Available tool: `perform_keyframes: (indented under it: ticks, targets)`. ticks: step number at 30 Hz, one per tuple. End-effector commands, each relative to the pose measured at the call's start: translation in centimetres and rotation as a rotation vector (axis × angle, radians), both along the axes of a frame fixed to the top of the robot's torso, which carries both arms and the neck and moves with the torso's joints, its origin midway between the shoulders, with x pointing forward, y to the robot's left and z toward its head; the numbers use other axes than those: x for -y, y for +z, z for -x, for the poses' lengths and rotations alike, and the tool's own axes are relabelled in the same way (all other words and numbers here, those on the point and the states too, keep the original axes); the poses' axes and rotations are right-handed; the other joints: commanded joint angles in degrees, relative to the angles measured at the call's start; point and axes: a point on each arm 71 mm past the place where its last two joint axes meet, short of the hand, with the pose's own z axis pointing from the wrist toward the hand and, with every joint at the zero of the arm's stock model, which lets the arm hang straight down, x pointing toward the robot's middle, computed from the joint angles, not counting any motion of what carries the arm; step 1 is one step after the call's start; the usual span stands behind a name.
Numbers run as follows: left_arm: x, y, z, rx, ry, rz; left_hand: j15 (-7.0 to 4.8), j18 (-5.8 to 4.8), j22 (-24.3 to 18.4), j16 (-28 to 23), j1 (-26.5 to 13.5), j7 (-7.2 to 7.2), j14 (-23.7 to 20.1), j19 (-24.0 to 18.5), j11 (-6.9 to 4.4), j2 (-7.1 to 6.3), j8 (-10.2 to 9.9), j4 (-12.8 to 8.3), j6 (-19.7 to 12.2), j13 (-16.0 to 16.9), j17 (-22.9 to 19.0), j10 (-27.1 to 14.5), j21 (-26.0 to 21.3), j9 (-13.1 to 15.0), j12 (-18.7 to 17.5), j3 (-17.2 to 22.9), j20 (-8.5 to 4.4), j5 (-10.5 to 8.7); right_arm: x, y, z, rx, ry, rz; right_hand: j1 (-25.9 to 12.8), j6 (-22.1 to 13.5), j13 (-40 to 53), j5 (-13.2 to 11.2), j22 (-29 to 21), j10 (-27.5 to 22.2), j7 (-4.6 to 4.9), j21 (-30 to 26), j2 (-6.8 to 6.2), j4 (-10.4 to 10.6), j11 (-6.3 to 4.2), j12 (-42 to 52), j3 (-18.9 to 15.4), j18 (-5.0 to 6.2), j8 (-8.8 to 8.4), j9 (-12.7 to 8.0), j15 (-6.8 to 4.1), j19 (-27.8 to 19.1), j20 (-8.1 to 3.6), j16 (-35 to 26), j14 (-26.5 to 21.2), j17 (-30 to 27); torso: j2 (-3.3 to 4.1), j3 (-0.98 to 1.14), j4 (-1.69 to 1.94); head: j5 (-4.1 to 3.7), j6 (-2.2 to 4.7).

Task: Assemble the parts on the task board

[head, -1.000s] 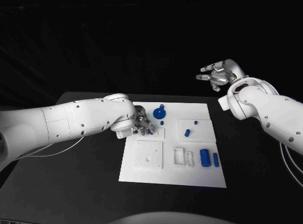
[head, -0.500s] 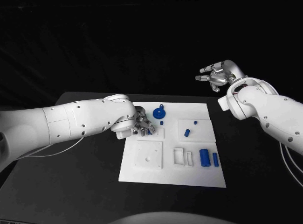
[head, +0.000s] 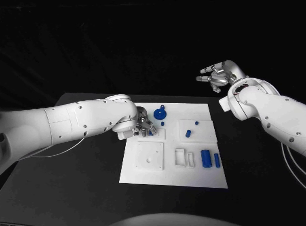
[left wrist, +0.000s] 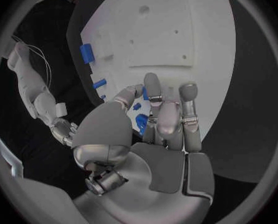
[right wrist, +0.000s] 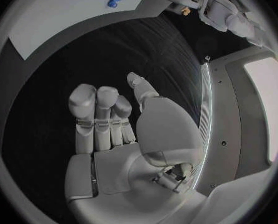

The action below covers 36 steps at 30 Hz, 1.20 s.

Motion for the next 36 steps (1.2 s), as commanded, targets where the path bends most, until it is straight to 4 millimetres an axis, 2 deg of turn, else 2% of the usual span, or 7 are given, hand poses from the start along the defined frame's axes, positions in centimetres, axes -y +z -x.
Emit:
perform_keyframes:
  ticks: [1,18,19,25,31,33,36]
  targets:
    - [0.3,-0.3,0.2,-0.030,-0.026,-0.017,0.04,0.05,0.04,0.17,0.32,-4.28,0.11,0.23,-0.15,0.53,0.24,-5.40,4.36,-0.07,0.00,2.71,-0.20,6.57,0.34,5.74,0.06,0.11,-0.2,0.0,0.0,-0.004,0.014,0.013,-0.40,0.19,-0.06,-0.18,4.19,-0.37,0.10,-0.17,-0.08,-0.09,0.09,0.03,0.30,0.38,0.12,0.02,-0.06,3.32,-0.29,-0.19,0.18,-0.04,-0.03,-0.02,0.00,-0.27,-0.21]
    - [1.0,-0.6,0.2,-0.061,-0.057,-0.036,0.02,-0.08,0.54,0.10,0.40,-4.35,0.08,0.38,-0.05,0.90,0.48,-4.99,4.46,-0.06,-0.13,2.71,-1.05,6.70,0.42,5.10,0.03,-1.82,-0.2,-0.1,0.0,-0.007,0.012,0.011,-0.52,0.28,0.00,-0.70,4.23,-0.28,0.08,-0.14,-0.06,0.05,0.08,0.16,0.54,0.34,0.12,0.03,-0.08,3.33,-0.29,-0.18,0.19,-0.03,-0.03,-0.12,0.08,-0.48,-0.30]
    - [1.1,-0.6,0.2,-0.060,-0.057,-0.035,0.01,-0.10,0.59,0.13,0.45,-4.38,0.09,0.43,-0.04,0.96,0.50,-4.83,4.48,-0.05,-0.09,2.71,-1.11,6.76,0.47,4.92,0.03,-2.20,-0.2,-0.1,0.0,-0.008,0.011,0.011,-0.52,0.28,0.00,-0.70,4.23,-0.28,0.08,-0.14,-0.06,0.05,0.08,0.16,0.54,0.34,0.12,0.03,-0.08,3.33,-0.29,-0.18,0.19,-0.03,-0.02,-0.12,0.10,-0.48,-0.30]
    - [1.3,-0.6,0.1,-0.045,-0.053,-0.029,-0.06,-0.29,0.75,0.11,1.07,-4.72,0.07,0.66,-0.18,1.60,0.93,-3.03,4.78,-0.15,-0.15,2.70,-1.68,8.22,0.64,3.26,0.02,-7.65,-0.2,-0.2,0.0,-0.009,0.011,0.011,-0.52,0.28,0.00,-0.70,4.23,-0.28,0.08,-0.14,-0.06,0.05,0.08,0.16,0.54,0.34,0.12,0.03,-0.08,3.33,-0.29,-0.18,0.19,-0.03,-0.03,-0.09,0.09,-0.37,-0.26]
    - [1.3,-0.6,0.0,-0.035,-0.054,-0.032,-0.09,-0.42,0.89,0.13,1.53,-4.84,0.08,0.81,-0.19,1.44,0.92,-1.99,4.91,-0.15,-0.14,2.70,-2.07,8.88,0.64,2.46,-0.03,-9.11,-0.2,-0.2,0.0,-0.011,0.011,0.012,-0.50,0.18,-0.04,-0.71,4.22,-0.33,0.10,-0.20,-0.11,0.05,0.09,0.10,0.69,0.34,0.11,0.02,-0.07,3.32,-0.30,-0.20,0.18,-0.04,-0.05,-0.12,0.08,-0.39,-0.25]
    - [1.4,-0.6,0.0,-0.033,-0.055,-0.033,-0.11,-0.47,0.94,0.13,1.65,-4.93,0.08,0.87,-0.21,1.33,0.95,-1.43,5.03,-0.14,-0.16,2.70,-2.15,9.12,0.68,1.84,-0.05,-10.71,-0.2,-0.2,0.0,-0.012,0.011,0.012,-0.50,0.18,-0.04,-0.71,4.22,-0.33,0.10,-0.20,-0.11,0.05,0.09,0.10,0.69,0.34,0.11,0.02,-0.07,3.32,-0.30,-0.20,0.18,-0.04,-0.04,-0.12,0.08,-0.39,-0.20]
    - [1.4,-0.6,0.0,-0.032,-0.056,-0.033,-0.13,-0.51,0.94,0.11,1.67,-5.00,0.08,0.90,-0.23,1.12,0.89,-0.79,5.07,-0.14,-0.20,2.70,-2.33,9.27,0.68,1.27,-0.07,-11.49,-0.2,-0.2,0.0,-0.012,0.012,0.012,-0.50,0.18,-0.04,-0.71,4.22,-0.33,0.10,-0.20,-0.11,0.05,0.09,0.10,0.69,0.34,0.11,0.02,-0.07,3.32,-0.30,-0.20,0.18,-0.04,-0.04,-0.13,0.08,-0.43,-0.20]
